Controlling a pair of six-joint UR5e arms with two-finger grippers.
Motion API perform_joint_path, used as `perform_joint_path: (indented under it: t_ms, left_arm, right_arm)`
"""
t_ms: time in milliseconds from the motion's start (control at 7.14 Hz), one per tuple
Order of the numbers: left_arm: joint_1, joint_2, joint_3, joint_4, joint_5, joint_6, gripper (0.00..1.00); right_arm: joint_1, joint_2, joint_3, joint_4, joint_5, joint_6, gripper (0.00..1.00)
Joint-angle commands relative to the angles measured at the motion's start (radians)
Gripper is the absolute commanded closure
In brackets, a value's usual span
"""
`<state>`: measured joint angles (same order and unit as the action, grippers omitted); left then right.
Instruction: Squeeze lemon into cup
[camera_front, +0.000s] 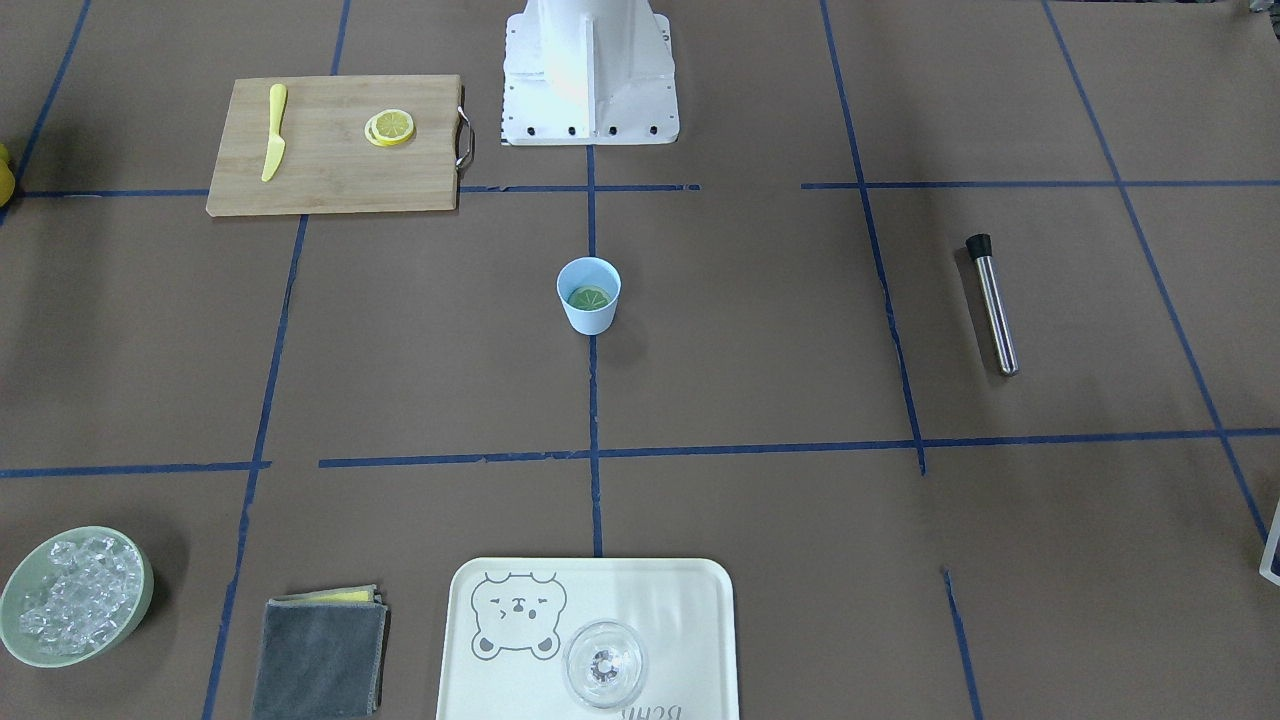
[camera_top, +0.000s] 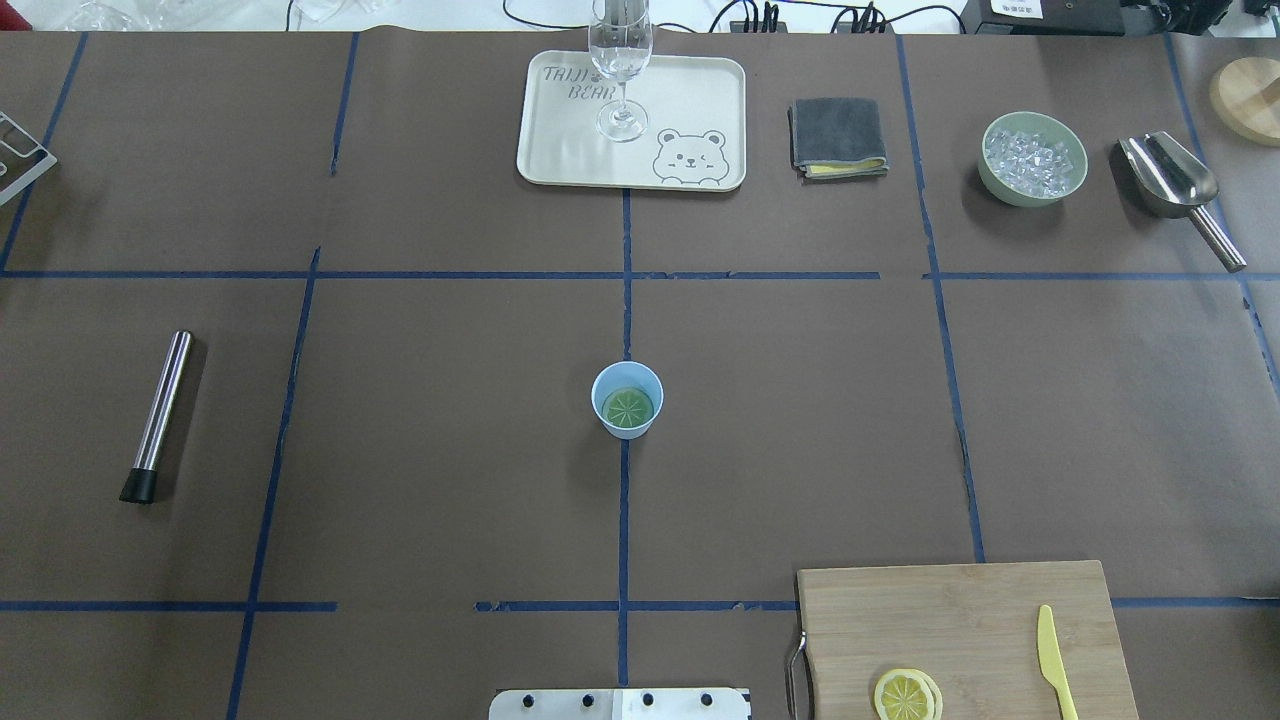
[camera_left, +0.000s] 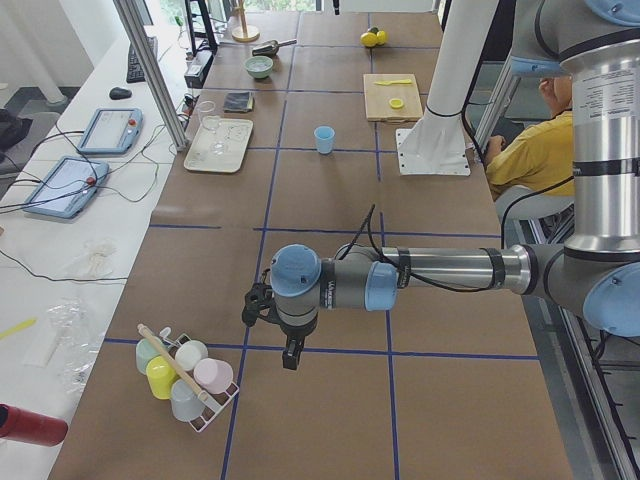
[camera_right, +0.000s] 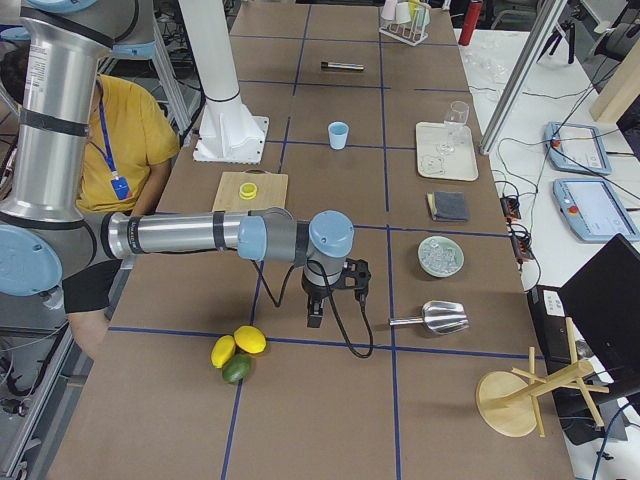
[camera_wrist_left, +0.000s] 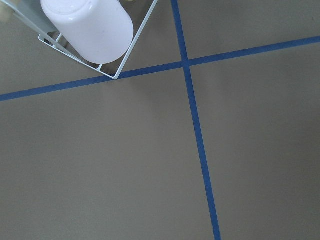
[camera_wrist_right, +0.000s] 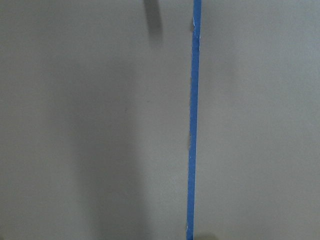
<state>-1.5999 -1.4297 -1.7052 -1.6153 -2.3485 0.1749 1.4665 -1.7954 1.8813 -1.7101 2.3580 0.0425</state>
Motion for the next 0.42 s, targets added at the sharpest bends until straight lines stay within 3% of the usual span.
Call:
perform_joint_path:
  t_ms: [0,280]
  left_arm:
    - [0.0,0.0,-0.002,0.0,0.0,0.0,0.0]
    - [0.0,-0.001,-0.005,0.002,0.0,0.0,0.0]
  right_arm:
    - [0.0,0.001,-0.001,0.016,0.0,0.04,0.0]
    - [0.0,0.002,0.001,0.018,-0.008,0.04,0.0]
